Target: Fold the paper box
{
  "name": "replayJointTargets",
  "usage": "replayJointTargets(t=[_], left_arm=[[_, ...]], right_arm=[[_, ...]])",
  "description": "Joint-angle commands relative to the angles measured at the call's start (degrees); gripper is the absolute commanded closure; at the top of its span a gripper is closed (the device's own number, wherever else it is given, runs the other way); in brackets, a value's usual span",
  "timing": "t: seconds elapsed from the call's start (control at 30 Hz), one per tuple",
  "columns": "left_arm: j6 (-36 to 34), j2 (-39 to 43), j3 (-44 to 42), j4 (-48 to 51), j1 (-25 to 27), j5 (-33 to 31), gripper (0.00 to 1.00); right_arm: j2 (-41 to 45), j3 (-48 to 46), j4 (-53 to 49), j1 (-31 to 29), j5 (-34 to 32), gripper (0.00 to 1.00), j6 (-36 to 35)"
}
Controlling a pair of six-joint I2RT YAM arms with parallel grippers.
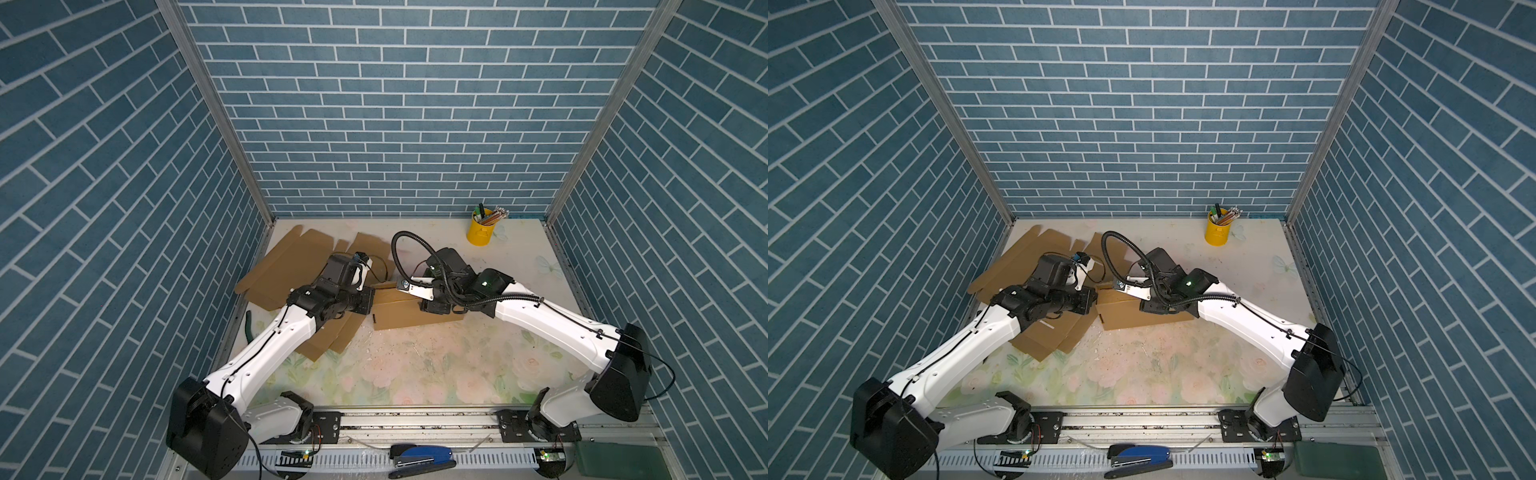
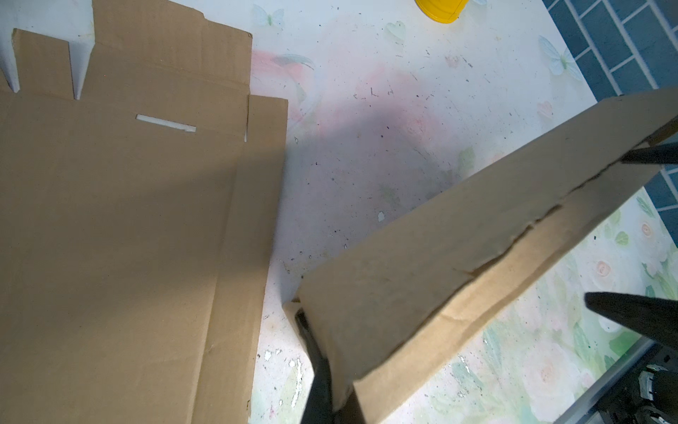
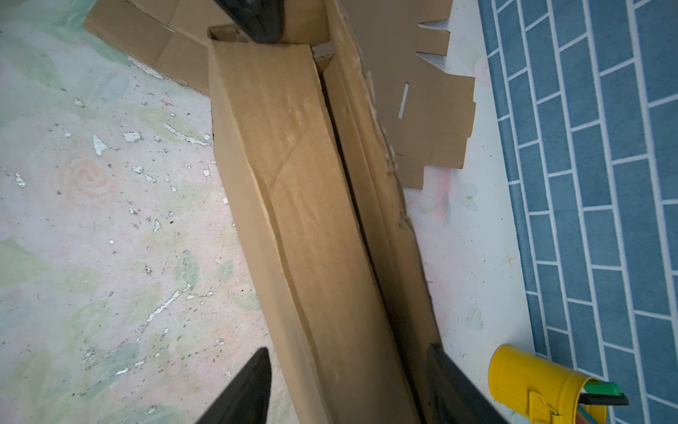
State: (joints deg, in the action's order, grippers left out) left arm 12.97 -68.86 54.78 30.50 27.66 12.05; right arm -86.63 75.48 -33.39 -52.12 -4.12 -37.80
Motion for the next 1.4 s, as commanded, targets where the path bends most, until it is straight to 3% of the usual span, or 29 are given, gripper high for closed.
replayJointTargets(t=[0.0, 0.27, 0.43, 0.67, 1.2, 1.37], left_arm=[[-1.3, -2.2, -2.0, 8.6, 0.6, 0.7, 0.98], [-1.3, -2.7, -1.8, 8.4, 0.7, 0.7, 0.98], [-1.4, -2.8, -1.7, 8.6, 0.8, 0.5, 0.98], [-1.7, -2.5, -2.0, 8.7, 0.9, 0.4, 0.98], [-1.5, -2.0, -1.1, 7.7, 1.0, 2.4, 0.94], [-1.7, -2.6, -0.9, 7.7, 1.0, 2.2, 0.94]], right_arm=[[-1.4, 2.7, 0.4, -0.1, -0.9, 0.33, -3.0], [3.7, 6.9, -3.2, -0.1, 0.8, 0.29, -4.2], [1.5, 6.8, -3.1, 0.1, -0.9, 0.26, -6.2], [-2.8, 7.0, -2.4, 0.6, 2.6, 0.26, -5.8], [-4.1, 1.4, 1.2, 0.8, 1.3, 0.38, -5.1], [-2.1, -0.5, 1.2, 0.5, 3.4, 0.33, -3.5]])
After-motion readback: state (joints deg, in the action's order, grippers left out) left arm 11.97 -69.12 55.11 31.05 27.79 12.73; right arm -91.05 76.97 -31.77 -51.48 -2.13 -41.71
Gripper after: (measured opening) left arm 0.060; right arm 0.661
